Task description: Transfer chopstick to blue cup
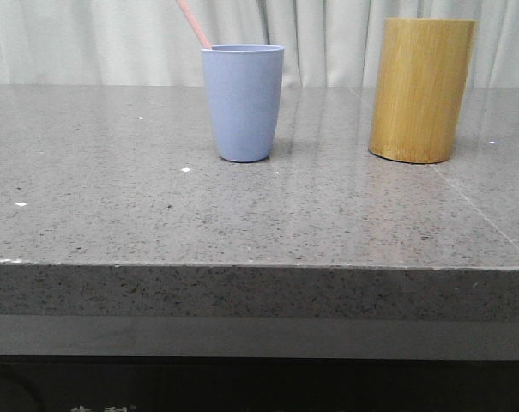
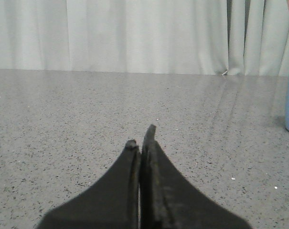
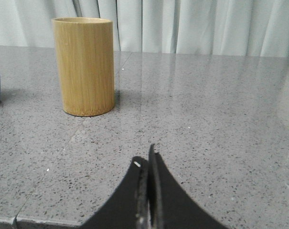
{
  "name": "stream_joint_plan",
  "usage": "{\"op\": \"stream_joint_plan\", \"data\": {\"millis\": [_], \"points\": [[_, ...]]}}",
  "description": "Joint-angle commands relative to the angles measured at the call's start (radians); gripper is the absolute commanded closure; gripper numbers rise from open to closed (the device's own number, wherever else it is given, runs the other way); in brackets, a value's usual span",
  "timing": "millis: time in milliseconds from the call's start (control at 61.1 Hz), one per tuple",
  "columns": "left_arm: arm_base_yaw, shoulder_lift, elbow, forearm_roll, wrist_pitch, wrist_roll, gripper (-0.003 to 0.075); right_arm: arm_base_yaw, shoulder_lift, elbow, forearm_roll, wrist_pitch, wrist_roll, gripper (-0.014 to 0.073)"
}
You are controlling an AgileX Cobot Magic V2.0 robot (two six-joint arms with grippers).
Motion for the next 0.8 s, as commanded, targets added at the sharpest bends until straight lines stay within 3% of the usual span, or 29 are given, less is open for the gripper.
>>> {"op": "stream_joint_plan", "data": {"millis": [0, 115, 245, 295, 785], "points": [[0.001, -0.024, 0.009, -0.002, -0.084, -0.009, 0.0739, 0.001, -0.022, -0.005, 0.005, -0.087, -0.005, 0.0662], [0.001, -0.024, 0.009, -0.002, -0.084, -0.009, 0.0739, 0.001, -0.022, -0.005, -0.042, -0.095, 0.034, 0.0662], [0.001, -0.024, 0.009, -0.002, -0.084, -0.009, 0.0739, 0.001, -0.023, -0.005, -0.238, -0.116, 0.261, 0.0662], [0.001, -0.024, 0.009, -0.002, -0.084, -0.009, 0.0739, 0.001, -0.023, -0.005, -0.253, -0.116, 0.291, 0.0662], [0.001, -0.024, 0.009, -0.002, -0.084, -0.009, 0.0739, 0.001, -0.023, -0.005, -0.253, -0.142, 0.295, 0.0662]]}}
